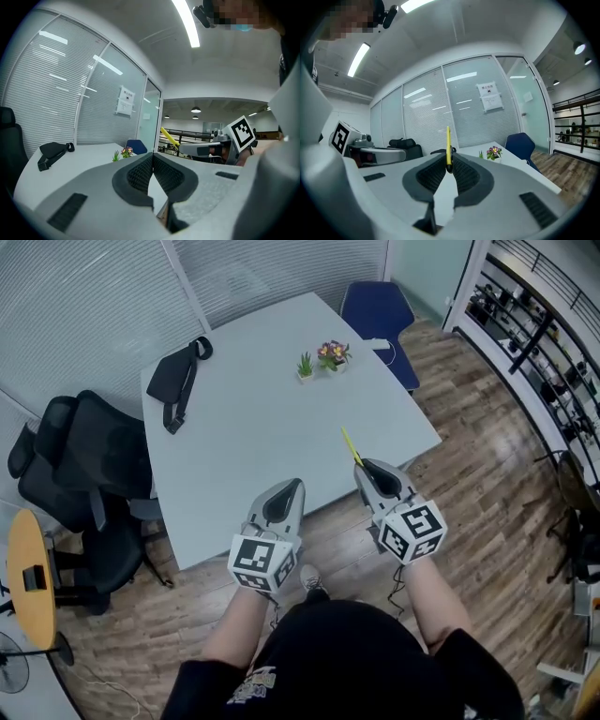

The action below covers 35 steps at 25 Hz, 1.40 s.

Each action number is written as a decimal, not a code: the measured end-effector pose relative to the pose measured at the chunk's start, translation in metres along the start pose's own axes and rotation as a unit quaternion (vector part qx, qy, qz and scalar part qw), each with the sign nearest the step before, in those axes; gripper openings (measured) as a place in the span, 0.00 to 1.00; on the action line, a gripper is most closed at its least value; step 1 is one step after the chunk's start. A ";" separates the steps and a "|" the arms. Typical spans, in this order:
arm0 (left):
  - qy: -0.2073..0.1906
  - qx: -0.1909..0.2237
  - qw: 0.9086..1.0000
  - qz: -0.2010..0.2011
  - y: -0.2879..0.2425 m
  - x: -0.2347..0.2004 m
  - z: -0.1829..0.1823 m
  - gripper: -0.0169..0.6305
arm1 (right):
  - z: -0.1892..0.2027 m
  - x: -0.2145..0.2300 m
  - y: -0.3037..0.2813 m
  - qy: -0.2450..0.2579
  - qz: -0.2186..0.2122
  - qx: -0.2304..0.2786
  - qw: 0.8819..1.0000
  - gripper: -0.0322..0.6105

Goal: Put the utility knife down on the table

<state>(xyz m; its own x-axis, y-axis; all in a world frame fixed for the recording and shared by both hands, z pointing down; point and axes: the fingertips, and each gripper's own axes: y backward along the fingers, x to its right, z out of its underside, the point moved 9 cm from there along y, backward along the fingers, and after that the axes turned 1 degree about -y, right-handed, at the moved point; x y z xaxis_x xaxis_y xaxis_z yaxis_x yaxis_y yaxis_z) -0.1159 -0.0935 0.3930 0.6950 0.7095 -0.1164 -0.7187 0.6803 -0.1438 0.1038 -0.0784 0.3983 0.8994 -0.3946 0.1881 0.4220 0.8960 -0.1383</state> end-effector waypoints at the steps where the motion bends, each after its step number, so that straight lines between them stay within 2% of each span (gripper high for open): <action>1: 0.001 -0.001 1.000 0.001 -0.003 -0.008 0.000 0.03 | 0.000 0.000 -0.008 -0.001 0.001 -0.002 1.000 0.12; 9: 0.008 -0.007 1.000 0.011 -0.019 -0.062 -0.001 0.03 | 0.000 -0.005 -0.062 -0.004 0.011 -0.011 1.000 0.12; 17: 0.012 -0.003 1.000 0.018 -0.027 -0.092 -0.004 0.03 | -0.007 -0.011 -0.095 0.004 0.015 -0.015 1.000 0.12; 28: 0.011 -0.005 1.000 0.014 -0.037 -0.092 0.000 0.04 | -0.007 0.001 -0.113 0.011 0.000 -0.024 1.000 0.12; 35: 0.010 -0.010 1.000 -0.013 -0.058 -0.084 0.005 0.04 | -0.002 0.030 -0.131 0.010 -0.029 -0.042 0.999 0.12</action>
<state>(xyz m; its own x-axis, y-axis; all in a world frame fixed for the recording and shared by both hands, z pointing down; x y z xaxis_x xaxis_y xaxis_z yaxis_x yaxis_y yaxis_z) -0.1333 -0.1918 0.4156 0.7142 0.6873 -0.1322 -0.6995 0.6948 -0.1670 0.0758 -0.2082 0.4205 0.8751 -0.4497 0.1790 0.4804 0.8520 -0.2083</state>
